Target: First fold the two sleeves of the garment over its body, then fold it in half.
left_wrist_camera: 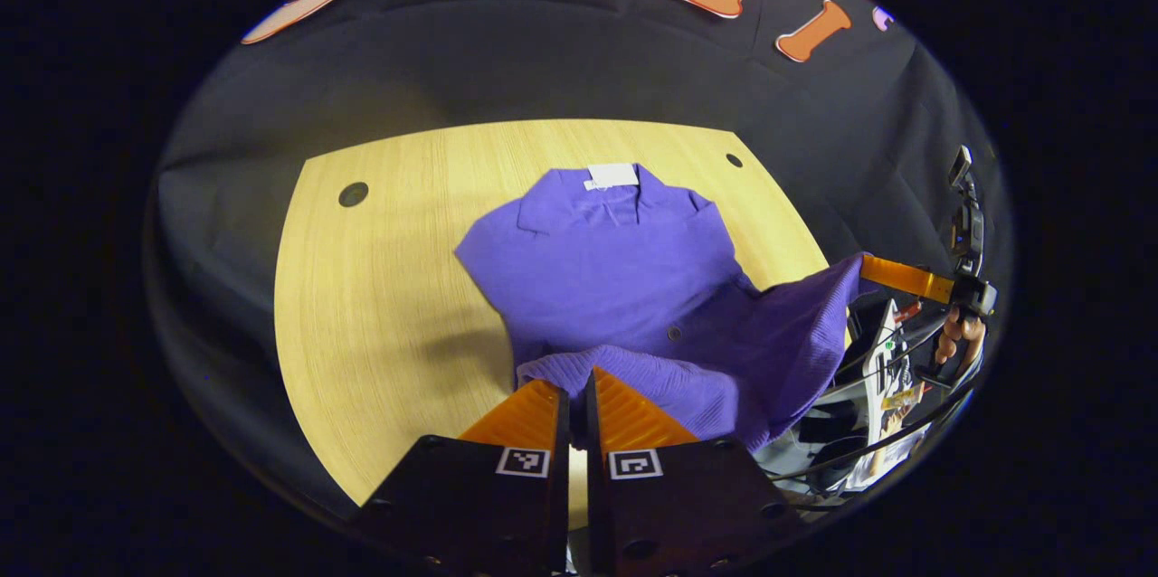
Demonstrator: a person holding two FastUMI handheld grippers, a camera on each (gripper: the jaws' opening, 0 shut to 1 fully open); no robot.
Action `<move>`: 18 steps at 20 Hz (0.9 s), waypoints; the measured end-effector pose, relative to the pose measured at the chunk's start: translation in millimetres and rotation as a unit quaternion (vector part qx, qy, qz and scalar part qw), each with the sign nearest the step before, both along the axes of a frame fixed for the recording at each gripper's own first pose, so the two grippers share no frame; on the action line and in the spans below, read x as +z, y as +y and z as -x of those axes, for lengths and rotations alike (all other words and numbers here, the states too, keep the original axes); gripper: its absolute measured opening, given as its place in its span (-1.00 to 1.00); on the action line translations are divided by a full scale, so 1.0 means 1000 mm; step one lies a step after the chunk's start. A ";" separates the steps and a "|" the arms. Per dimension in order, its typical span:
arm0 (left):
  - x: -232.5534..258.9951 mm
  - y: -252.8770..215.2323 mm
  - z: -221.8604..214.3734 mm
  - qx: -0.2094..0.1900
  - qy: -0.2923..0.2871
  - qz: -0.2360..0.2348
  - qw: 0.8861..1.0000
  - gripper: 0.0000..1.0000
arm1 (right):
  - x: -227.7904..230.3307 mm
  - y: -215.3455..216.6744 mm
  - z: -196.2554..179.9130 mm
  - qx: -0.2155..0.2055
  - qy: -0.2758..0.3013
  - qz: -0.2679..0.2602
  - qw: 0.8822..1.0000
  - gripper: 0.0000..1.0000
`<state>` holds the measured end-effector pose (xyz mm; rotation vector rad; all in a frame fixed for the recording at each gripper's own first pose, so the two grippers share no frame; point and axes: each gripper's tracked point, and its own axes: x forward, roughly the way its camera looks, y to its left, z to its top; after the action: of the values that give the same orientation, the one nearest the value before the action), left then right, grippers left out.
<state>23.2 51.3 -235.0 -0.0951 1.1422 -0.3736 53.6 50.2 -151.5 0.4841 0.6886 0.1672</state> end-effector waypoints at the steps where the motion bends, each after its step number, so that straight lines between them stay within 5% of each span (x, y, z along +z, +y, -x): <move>1: 0.001 0.000 -0.010 0.008 -0.006 0.000 1.000 -0.80 | 0.001 -0.002 -0.010 0.004 -0.001 -0.002 1.000 -0.93; 14: -0.018 0.002 -0.144 0.189 -0.014 0.003 0.982 -0.81 | -0.026 -0.057 -0.140 0.042 0.024 -0.045 0.998 -0.93; 18: -0.038 0.001 -0.160 0.203 -0.006 -0.001 0.979 -0.81 | -0.048 -0.055 -0.174 0.050 0.044 -0.065 0.996 -0.93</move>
<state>183.4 52.4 -273.5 -0.3173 1.0800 -0.0097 227.3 -4.7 -199.1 0.5845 0.7921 0.2877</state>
